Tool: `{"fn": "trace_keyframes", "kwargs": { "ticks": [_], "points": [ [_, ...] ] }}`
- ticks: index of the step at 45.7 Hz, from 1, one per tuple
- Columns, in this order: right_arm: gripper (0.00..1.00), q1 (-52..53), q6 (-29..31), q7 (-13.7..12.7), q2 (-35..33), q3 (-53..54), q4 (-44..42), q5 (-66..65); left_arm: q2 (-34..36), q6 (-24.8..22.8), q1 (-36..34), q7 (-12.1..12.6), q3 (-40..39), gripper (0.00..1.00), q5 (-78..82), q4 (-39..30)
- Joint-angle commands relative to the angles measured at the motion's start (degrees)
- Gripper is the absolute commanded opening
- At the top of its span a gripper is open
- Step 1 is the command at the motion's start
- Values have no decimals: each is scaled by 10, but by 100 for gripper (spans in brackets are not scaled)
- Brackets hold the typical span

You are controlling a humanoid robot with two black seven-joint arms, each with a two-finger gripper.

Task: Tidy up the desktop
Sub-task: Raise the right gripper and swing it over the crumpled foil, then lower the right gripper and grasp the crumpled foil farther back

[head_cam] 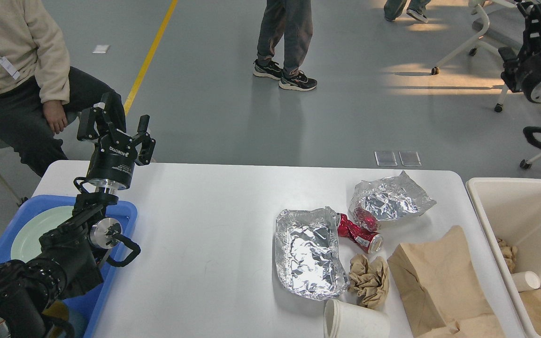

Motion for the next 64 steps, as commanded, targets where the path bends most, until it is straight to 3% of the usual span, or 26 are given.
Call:
{"fn": "trace_keyframes", "kwargs": {
  "ticks": [1,8,14,18,22,30,35,43,57,64],
  "points": [
    [100,84,1,0,-11,-162,2,0,0,0,0,0,0,96,0,1],
    [100,165,2,0,-17,-340,33,0,0,0,0,0,0,96,-1,0],
    [100,298,7,0,-9,-555,120,-6,0,0,0,0,0,96,-1,0],
    [100,379,35,0,29,-701,172,-8,0,0,0,0,0,96,0,0],
    [100,423,83,1,75,-770,197,-8,0,0,0,0,0,96,-1,0],
    [100,448,217,0,154,-789,249,-7,0,0,0,0,0,96,-1,0],
    [100,440,248,0,202,-792,275,-7,0,0,0,0,0,96,-1,0],
    [100,426,249,0,247,-795,311,-6,0,0,0,0,0,96,-1,0],
    [100,355,229,0,303,-804,302,-5,-1,0,0,0,0,96,-1,0],
    [100,294,142,-1,331,-820,295,2,0,0,0,0,0,96,0,0]
  ]
}}
